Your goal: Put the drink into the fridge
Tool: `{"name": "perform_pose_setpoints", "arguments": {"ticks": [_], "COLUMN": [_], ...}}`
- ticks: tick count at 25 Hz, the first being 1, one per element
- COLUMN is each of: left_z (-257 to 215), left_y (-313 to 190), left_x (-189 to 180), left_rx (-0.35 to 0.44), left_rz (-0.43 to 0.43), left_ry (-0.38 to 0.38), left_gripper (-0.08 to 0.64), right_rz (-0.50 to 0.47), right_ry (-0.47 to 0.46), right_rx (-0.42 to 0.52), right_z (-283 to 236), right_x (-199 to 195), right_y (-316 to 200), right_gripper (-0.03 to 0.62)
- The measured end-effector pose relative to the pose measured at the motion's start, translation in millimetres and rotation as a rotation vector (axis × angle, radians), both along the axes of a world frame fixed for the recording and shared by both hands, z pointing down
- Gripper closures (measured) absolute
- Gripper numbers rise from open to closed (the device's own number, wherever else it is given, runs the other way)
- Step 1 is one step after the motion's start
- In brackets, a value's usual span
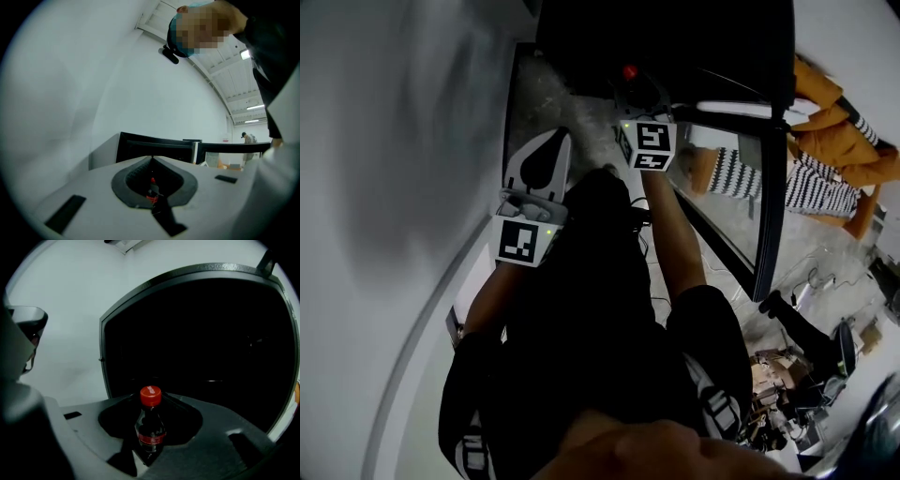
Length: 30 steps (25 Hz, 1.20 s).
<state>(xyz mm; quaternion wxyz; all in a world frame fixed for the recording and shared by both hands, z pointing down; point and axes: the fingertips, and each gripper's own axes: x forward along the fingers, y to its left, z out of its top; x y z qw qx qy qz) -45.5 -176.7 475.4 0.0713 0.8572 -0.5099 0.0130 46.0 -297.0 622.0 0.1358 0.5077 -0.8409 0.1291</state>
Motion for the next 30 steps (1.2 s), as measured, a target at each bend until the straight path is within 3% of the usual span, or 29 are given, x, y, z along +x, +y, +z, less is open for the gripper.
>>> {"name": "perform_pose_setpoints", "arguments": {"ticks": [11,30], "left_z": [32,69], "left_y": [-13,-42], "left_x": [-10,-33], "left_rx": [0.027,0.020], "left_rz": [-0.020,-0.016], "left_ry": [0.013,0.022], "left_gripper": [0.555,0.555], "right_rz": [0.015,0.032], "right_ry": [-0.019,-0.001], "right_rx": [0.044,0.023], "right_z": [31,83], "right_x": [-14,-37], "right_y": [-40,-79], "right_gripper": [0.466,0.466]}}
